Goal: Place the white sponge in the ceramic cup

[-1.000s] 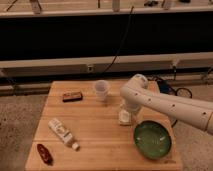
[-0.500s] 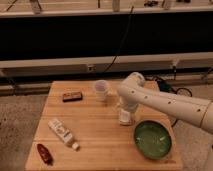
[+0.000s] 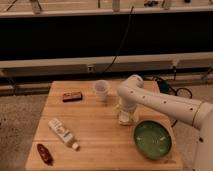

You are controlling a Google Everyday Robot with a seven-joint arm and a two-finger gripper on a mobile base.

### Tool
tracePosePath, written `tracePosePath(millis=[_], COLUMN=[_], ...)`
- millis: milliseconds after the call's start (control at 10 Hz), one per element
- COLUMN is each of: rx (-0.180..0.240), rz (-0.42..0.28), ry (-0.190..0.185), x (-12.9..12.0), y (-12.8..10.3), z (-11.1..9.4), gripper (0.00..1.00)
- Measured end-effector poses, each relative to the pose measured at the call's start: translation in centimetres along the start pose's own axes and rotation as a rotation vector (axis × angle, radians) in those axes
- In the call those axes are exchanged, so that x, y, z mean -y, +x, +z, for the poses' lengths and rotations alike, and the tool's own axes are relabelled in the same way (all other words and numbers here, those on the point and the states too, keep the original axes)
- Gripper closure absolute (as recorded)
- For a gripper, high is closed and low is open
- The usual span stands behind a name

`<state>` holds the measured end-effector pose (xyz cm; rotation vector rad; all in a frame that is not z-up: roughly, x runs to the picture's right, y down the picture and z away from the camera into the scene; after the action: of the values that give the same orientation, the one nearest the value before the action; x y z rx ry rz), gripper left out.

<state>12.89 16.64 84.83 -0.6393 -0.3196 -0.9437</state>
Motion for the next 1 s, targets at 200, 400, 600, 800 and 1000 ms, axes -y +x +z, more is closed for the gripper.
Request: tracePosePath(millis=[200,400,600,800,1000], rx=[0.016,0.028,0.032,0.037,0.034], rz=[-0.011,-0.026,-0.031,-0.031,-0.040], ry=[-0.010,-0.021,-0.028,-0.026,-0.027], x=[0.1,0.3,0.3,0.2,0.1], y=[0.3,0.3,0.6,0.7,0.5], z=[1.2,2.2,2.6,2.7,2.8], gripper=[0.20,0.27,0.47,0.67,0.88])
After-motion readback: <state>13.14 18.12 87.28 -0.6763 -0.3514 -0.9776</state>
